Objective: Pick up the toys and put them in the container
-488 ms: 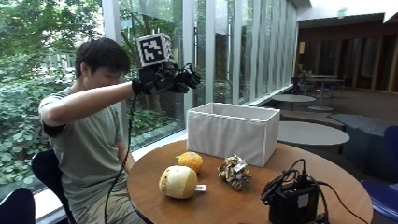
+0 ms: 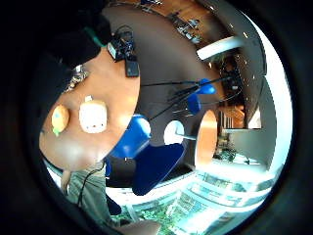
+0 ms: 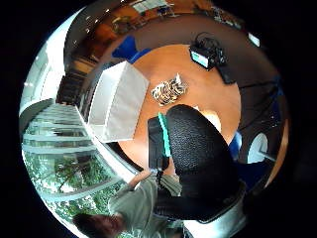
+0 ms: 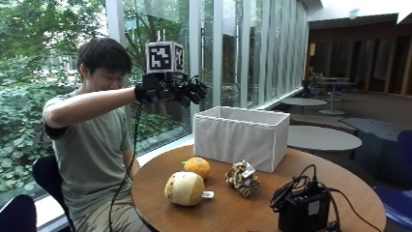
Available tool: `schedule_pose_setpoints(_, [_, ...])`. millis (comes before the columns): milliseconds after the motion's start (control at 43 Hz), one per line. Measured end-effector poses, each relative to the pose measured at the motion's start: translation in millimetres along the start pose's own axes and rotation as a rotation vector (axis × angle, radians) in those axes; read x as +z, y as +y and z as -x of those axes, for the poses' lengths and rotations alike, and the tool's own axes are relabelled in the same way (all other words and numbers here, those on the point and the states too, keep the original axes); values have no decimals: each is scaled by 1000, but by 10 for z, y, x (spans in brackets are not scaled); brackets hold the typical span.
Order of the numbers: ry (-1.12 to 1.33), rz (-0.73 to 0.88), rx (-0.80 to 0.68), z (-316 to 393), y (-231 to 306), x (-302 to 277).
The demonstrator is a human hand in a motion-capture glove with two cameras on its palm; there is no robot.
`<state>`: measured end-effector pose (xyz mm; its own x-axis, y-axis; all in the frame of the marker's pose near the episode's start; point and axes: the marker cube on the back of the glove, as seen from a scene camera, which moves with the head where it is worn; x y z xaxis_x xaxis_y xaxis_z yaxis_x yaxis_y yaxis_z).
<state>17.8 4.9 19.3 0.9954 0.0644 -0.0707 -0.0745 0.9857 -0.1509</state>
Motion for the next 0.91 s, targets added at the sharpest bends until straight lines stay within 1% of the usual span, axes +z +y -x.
schedule_pose_setpoints(256, [89, 16, 50, 54, -2, -56])
schedule_pose_setpoints(395, [90, 62, 66, 79, -75, 135])
schedule_pose_setpoints(512, [45, 144, 50, 138, -192, 640])
schedule_pose_setpoints(651, [11, 270, 139, 131, -323, 1384])
schedule_pose_setpoints(814, [18, 463, 147, 245, -191, 2369])
schedule_pose_setpoints(907, [52, 493, 122, 279, -109, 2724])
